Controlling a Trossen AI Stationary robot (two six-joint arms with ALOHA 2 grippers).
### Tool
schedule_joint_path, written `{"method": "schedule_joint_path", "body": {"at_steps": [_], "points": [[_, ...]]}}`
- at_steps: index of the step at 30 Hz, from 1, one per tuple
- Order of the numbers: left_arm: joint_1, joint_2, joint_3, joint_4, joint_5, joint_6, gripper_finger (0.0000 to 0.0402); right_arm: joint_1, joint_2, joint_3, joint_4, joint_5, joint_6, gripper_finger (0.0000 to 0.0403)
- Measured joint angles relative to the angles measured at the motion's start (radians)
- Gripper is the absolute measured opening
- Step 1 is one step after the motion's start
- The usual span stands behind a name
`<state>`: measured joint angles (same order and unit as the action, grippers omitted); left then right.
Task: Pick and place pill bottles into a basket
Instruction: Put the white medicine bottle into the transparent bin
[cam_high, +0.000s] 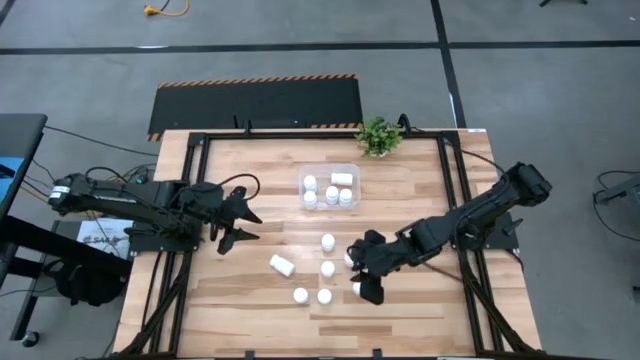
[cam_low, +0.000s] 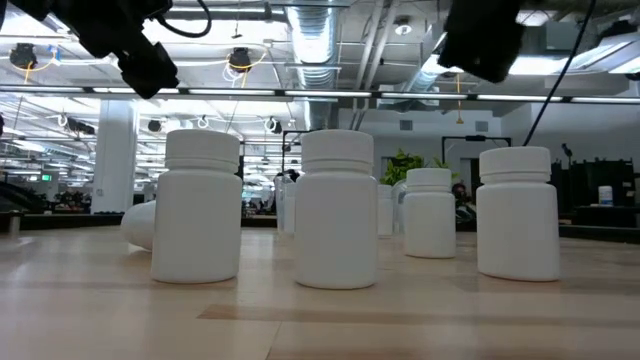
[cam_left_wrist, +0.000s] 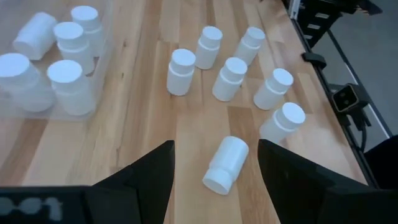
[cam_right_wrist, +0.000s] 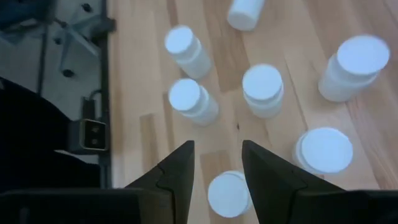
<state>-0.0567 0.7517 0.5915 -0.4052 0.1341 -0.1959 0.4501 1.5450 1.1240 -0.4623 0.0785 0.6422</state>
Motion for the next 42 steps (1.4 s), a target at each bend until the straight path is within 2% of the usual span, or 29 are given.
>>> {"method": "schedule_joint_path", "body": {"at_steps": [10, 15, 22, 28, 42], "points": [[-0.01, 0.0, 0.0, 0.01, 0.0, 0.013, 0.0217, -0.032, 0.078, 0.004, -0.008, 0.025, 0.009, 0.0127], [-0.01, 0.0, 0.0, 0.01, 0.0, 0.016, 0.0217, -0.08, 0.08, 0.034, -0.087, 0.014, -0.025, 0.0132], [-0.009, 0.0, 0.0, 0.013, -0.009, 0.016, 0.0217, -0.136, 0.081, 0.048, -0.14, -0.053, -0.171, 0.0195], [-0.009, 0.0, 0.0, 0.014, -0.017, 0.016, 0.0217, -0.158, 0.081, 0.048, -0.15, -0.055, -0.291, 0.0243], [-0.009, 0.0, 0.0, 0.015, -0.02, 0.002, 0.0217, -0.178, 0.081, 0.047, -0.195, -0.059, -0.364, 0.0239]]}}
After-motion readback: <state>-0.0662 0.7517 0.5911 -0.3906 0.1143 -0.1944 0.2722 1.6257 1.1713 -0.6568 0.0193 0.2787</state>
